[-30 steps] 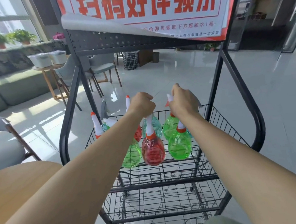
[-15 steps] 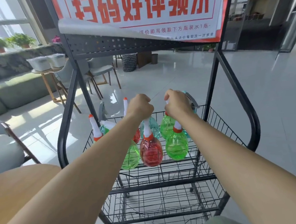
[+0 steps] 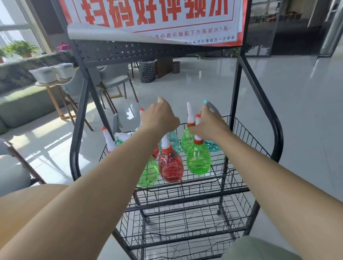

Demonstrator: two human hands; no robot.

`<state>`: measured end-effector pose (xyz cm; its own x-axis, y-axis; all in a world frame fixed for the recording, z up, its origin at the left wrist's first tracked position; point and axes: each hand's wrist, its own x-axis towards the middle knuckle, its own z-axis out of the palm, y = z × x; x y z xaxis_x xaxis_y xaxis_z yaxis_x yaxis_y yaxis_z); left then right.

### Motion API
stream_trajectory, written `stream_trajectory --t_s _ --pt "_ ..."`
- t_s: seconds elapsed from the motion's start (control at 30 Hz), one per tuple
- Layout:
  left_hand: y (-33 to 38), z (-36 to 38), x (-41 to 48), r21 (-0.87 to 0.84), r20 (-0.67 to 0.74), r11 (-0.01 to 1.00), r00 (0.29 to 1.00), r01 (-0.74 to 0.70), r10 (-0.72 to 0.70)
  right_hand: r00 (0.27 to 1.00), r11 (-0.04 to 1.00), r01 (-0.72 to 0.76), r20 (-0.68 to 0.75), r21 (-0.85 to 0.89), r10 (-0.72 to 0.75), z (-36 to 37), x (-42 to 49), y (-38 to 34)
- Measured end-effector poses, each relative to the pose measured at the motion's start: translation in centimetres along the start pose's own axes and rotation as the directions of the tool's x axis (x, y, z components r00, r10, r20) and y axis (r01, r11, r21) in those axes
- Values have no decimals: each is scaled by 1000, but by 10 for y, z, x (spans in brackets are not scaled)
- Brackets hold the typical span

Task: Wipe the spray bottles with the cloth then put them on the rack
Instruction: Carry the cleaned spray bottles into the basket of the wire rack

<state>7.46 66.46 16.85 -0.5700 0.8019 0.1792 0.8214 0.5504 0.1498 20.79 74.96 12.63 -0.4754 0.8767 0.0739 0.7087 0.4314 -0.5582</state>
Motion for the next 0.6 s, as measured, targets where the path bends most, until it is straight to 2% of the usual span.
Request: stream_trajectory --t_s 0.07,0.13,0.27,0.37,0.6 --pt "-3 3 -7 67 34 998 999 -19 17 999 1000 -5 39 -31 6 0 -5 -1" --pt "-7 5 -14 57 54 998 998 -24 21 1000 1000 -7 17 -25 7 2 -10 0" --pt "-16 10 -21 -131 130 991 991 -3 21 997 998 70 -39 3 -70 4 -19 2" --pt "-21 13 -24 -252 127 967 992 27 6 993 995 103 -51 3 -103 3 -28 0" --pt "-18 19 -34 -346 61 938 998 15 7 986 991 133 -104 23 -130 7 -38 0"
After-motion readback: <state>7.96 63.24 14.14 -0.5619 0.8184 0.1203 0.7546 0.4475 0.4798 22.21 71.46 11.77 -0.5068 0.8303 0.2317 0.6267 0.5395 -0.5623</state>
